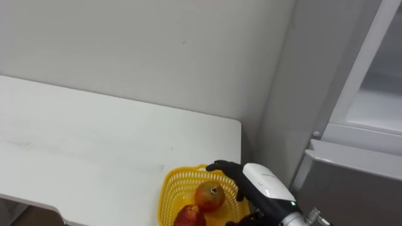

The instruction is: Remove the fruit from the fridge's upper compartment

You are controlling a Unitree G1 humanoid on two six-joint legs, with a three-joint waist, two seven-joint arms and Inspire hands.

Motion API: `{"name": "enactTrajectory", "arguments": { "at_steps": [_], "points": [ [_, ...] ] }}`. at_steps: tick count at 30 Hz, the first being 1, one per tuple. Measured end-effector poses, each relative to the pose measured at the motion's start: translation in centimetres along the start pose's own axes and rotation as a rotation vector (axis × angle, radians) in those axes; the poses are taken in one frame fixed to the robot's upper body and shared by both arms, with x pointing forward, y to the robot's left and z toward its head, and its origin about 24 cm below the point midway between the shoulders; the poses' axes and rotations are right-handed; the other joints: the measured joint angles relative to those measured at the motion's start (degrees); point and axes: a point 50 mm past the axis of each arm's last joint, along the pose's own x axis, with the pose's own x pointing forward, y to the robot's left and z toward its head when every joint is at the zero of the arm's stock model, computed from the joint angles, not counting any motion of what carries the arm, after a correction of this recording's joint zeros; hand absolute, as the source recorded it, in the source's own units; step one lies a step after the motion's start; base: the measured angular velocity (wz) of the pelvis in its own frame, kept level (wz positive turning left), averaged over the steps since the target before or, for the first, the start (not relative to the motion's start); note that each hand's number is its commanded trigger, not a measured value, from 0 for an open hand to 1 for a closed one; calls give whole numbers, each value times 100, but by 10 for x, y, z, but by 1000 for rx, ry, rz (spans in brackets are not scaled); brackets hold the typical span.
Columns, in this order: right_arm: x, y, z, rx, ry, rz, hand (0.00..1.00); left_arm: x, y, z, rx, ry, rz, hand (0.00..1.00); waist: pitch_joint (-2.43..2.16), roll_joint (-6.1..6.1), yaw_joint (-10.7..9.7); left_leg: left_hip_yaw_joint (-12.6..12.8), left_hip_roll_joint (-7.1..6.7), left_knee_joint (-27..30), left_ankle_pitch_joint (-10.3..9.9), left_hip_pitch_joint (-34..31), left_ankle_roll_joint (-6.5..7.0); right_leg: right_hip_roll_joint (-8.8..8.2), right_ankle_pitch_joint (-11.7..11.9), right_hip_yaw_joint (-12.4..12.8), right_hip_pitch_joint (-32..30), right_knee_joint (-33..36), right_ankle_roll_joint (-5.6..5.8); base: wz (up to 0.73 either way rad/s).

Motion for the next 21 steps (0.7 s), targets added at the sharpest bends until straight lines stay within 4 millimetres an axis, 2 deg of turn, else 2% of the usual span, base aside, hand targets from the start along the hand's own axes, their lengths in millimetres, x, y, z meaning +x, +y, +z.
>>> {"name": "enactTrajectory", "arguments": {
  "at_steps": [8, 21],
  "points": [
    [0, 0, 0, 1, 0, 0, 0, 0, 0, 0, 29, 4, 1, 0, -34, -55, 6, -16, -17, -3, 10, -8, 7, -12, 0, 10, -4, -1, 0, 0],
    [1, -4, 5, 11, -21, -30, 0, 0, -1, -1, 29, 5, -1, 0, -7, -7, -25, -71, -36, 0, 12, -27, 11, -13, 0, 18, -5, -7, 1, 0]
  ]
}}
